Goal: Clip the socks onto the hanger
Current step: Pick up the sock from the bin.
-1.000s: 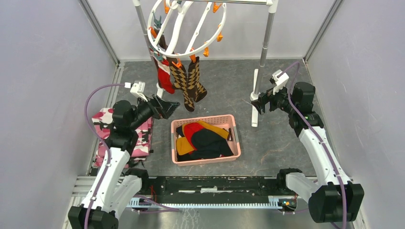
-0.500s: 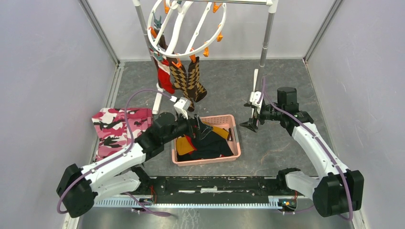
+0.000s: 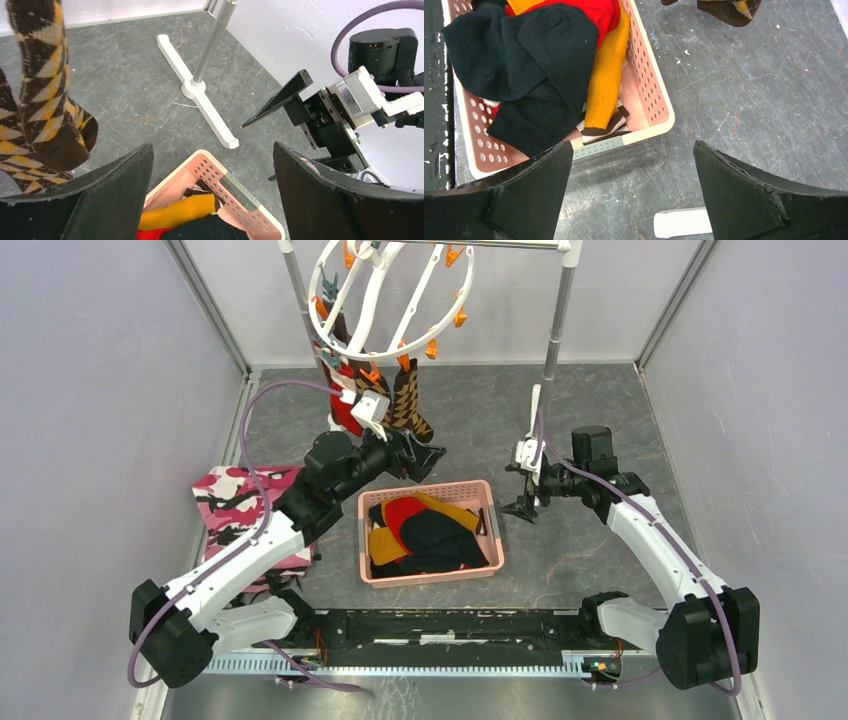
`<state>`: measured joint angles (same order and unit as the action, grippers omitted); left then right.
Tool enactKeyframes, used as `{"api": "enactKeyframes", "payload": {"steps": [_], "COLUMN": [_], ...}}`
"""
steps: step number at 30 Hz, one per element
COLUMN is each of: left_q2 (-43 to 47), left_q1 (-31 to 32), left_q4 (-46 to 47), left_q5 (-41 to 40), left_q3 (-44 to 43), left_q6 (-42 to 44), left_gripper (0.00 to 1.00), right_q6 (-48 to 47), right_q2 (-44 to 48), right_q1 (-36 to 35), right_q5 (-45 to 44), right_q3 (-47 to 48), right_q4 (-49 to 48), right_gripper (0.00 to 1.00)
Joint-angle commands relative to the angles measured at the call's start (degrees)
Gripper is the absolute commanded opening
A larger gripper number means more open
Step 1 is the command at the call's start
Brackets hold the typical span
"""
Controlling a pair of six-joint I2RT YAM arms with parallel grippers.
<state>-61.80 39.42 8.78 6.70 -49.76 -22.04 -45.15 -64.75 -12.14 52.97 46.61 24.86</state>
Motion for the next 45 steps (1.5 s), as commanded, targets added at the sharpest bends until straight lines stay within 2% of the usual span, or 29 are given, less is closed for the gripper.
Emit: {"api": "enactKeyframes", "payload": {"steps": [1, 8, 14, 18, 21, 25, 29, 31, 40, 45], "left_q2": [2.46, 4.29, 3.94, 4.78, 7.02, 11.45, 15.38, 17.19, 21.57, 22.37], "left_q1": [-2.05, -4.26, -4.26, -4.05, -3.96, -4.0, -4.0, -4.0, -4.0, -4.0], "left_q4": [0.91, 2.55, 3.79, 4.89, 5.65, 7.39, 7.71, 7.01, 6.81, 7.88], "left_q5": [2.76, 5.7, 14.73, 18.7, 16.41, 9.55, 2.19, -0.59, -1.0, 0.68], "left_q3": [-1.08, 0.51, 10.01, 15.95, 19.55, 23.16, 25.58, 26.37, 28.97, 29.6], "left_q6": [1.98, -0.85, -3.5, -4.93, -4.54, -4.36, -5.36, -5.62, -6.26, -6.35], "left_gripper": [0.94, 0.94, 0.87, 0.82, 0.82, 0.83, 0.86, 0.86, 0.86, 0.86], "right_q6": [-1.52, -2.17, -3.55, -1.44, 3.55, 8.89, 11.06, 11.48, 13.88, 15.35], "right_q2": [-0.11, -0.38, -0.54, -1.41, -2.66, -5.57, -10.57, -12.53, -16.07, -17.39], "right_q1": [-1.06, -2.09, -4.81, -8.09, -12.33, -19.52, -25.1, -27.47, -31.03, -31.16], "right_q5": [1.36, 2.29, 5.45, 5.1, 2.48, -6.6, -14.61, -18.25, -25.93, -26.75], "right_q3": [1.4, 1.38, 0.44, -1.06, -3.09, -4.01, -1.47, -0.27, 0.8, 0.85], "right_q4": [0.69, 1.34, 1.53, -1.62, -7.75, -14.35, -15.29, -15.35, -16.85, -17.64], "right_gripper": [0.98, 0.98, 0.98, 0.97, 0.9, 0.76, 0.65, 0.62, 0.54, 0.46]}}
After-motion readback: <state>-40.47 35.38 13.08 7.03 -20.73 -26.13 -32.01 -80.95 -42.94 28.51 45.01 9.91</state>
